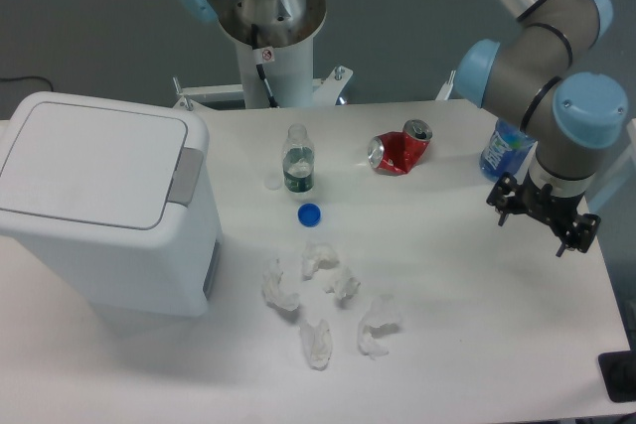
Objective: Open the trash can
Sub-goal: 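Lift the gripper up from beside the blue-labelled bottle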
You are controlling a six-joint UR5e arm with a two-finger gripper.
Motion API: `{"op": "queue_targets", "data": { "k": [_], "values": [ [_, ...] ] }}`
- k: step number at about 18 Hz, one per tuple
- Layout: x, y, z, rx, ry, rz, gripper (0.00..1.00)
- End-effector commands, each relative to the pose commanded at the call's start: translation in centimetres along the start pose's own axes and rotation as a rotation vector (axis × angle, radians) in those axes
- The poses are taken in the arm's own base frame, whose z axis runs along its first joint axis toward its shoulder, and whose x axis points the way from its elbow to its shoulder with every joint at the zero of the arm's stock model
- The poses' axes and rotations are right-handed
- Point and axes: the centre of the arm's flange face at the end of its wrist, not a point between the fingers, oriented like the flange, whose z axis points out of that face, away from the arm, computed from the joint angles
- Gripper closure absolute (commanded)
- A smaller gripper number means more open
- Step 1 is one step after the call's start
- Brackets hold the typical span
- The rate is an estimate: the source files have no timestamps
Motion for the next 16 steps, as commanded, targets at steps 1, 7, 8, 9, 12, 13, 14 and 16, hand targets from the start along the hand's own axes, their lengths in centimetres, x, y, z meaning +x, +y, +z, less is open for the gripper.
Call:
{"op": "queue_targets", "data": {
  "k": [1, 7, 8, 9, 12, 13, 14, 16],
  "values": [
    [0.0, 0.0, 0.0, 0.001, 0.000, 0.000, 0.00],
    [0.2, -0.5, -0.5, 0.002, -0.007, 0.002, 0.00],
    [0.3, -0.7, -0.2, 0.014, -0.001, -0.002, 0.00],
    [1.0, -0.6, 0.5, 0.024, 0.018, -0.022, 0.00],
    [2.7, -0.7, -1.0, 0.046, 0.012, -0.080, 0.00],
    [2.8, -1.2, -1.6, 0.050, 0.004, -0.095, 0.00],
    [3.3, -2.3, -2.2, 0.053, 0.000, -0.118, 0.00],
    [4.2, -4.0, -4.0, 0.062, -0.023, -0.133, 0.00]
  ]
}}
